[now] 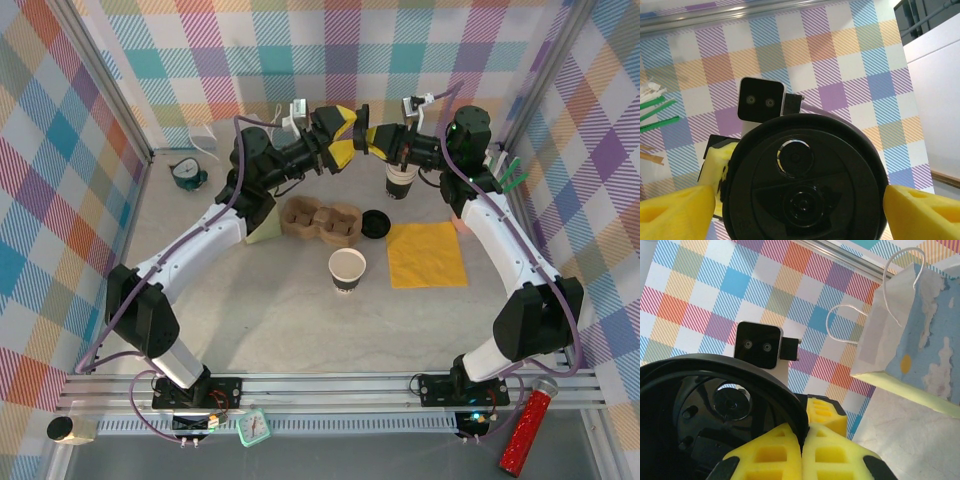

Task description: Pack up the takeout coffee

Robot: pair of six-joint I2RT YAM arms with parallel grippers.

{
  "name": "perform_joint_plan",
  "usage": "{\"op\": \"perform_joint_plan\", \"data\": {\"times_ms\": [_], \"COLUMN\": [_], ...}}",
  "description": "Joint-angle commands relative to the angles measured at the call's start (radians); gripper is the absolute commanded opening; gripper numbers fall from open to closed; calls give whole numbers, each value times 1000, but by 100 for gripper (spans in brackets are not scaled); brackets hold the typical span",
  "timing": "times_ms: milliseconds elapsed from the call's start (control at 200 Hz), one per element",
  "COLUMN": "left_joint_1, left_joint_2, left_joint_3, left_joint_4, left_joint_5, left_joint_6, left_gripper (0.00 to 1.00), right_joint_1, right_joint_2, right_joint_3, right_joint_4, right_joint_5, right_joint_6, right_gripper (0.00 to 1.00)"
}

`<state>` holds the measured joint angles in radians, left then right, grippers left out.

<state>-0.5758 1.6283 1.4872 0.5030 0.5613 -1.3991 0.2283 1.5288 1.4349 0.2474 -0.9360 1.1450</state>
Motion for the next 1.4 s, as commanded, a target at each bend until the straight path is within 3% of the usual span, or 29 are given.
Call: {"op": "perform_joint_plan", "data": {"times_ms": [0,255,725,945,1015,1185,1305,1395], "left_joint_1": [-10,-16,-17,-18,-18,-16,-15,-14], "left_joint_2": [13,13,11,16,16,15,2,-20], "left_joint_3": [51,53,49,41,43,44,42,42], "left_joint_4": [58,76,94,104,106,96,49,-43], "left_joint_5": [46,68,126,123,121,112,104,94], "left_joint_6": [-28,-26,-35,-35,-34,-22,14,84], "left_gripper": [86,79,84,76,69,69,69,69], "right_joint_1": [6,6,6,6,7,6,-2,-26], "right_joint_2": [12,15,43,42,40,33,11,-27], "right_joint_3": [-2,-5,19,22,21,19,18,-4], "right_joint_4": [50,7,13,10,7,-12,-106,-181], "right_joint_5": [-29,-30,-53,-56,-57,-52,-23,13], "right_joint_6": [2,-34,-30,-32,-34,-49,-103,-151], "right_gripper": [6,7,7,7,8,25,76,93]}}
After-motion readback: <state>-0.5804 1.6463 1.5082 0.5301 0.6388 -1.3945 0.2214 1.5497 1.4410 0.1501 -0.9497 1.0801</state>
